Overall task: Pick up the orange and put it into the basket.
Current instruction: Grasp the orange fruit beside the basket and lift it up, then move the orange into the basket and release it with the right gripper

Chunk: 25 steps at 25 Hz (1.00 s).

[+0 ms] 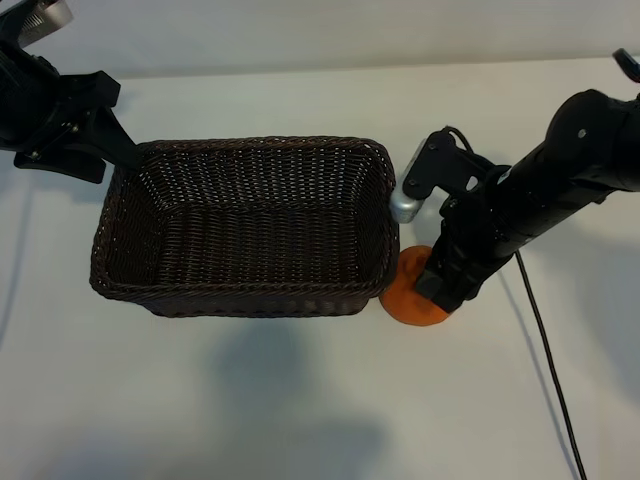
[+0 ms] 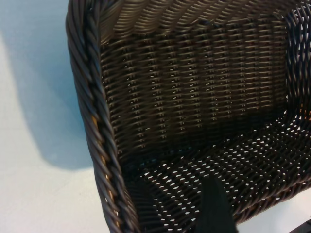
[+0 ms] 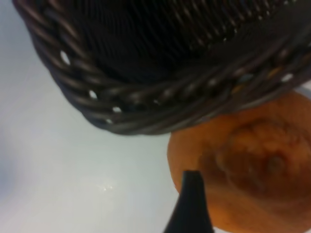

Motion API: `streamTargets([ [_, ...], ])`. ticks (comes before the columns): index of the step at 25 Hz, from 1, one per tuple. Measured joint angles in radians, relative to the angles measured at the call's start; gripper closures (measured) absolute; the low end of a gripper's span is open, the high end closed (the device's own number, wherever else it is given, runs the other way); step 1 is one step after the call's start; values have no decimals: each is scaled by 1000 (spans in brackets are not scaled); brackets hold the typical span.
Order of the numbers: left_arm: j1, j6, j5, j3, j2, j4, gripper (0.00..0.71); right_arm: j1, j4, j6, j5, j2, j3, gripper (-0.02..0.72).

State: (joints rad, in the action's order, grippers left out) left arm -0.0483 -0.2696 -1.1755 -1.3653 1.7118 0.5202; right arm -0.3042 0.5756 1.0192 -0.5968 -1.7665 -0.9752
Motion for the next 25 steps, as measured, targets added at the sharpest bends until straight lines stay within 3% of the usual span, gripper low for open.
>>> streamTargets([
  [5,0,-4,0,0,0,0,215,-14,33,42,6,-12,0,143],
  [13,0,-5,0,0,0,1,215,-14,41,44,47,-52,0,164],
  [16,0,-6,0,0,0,1,215,-14,41,35,55,-52,0,312],
  [19,0,-6,0,0,0,1,215,-14,41,27,53,-51,0,580],
  [21,0,-6,0,0,0,1,215,-14,36,25,45,-48,0,635],
  [25,0,-6,0,0,0,1,215,-14,-13,19,-1,-44,0,652],
])
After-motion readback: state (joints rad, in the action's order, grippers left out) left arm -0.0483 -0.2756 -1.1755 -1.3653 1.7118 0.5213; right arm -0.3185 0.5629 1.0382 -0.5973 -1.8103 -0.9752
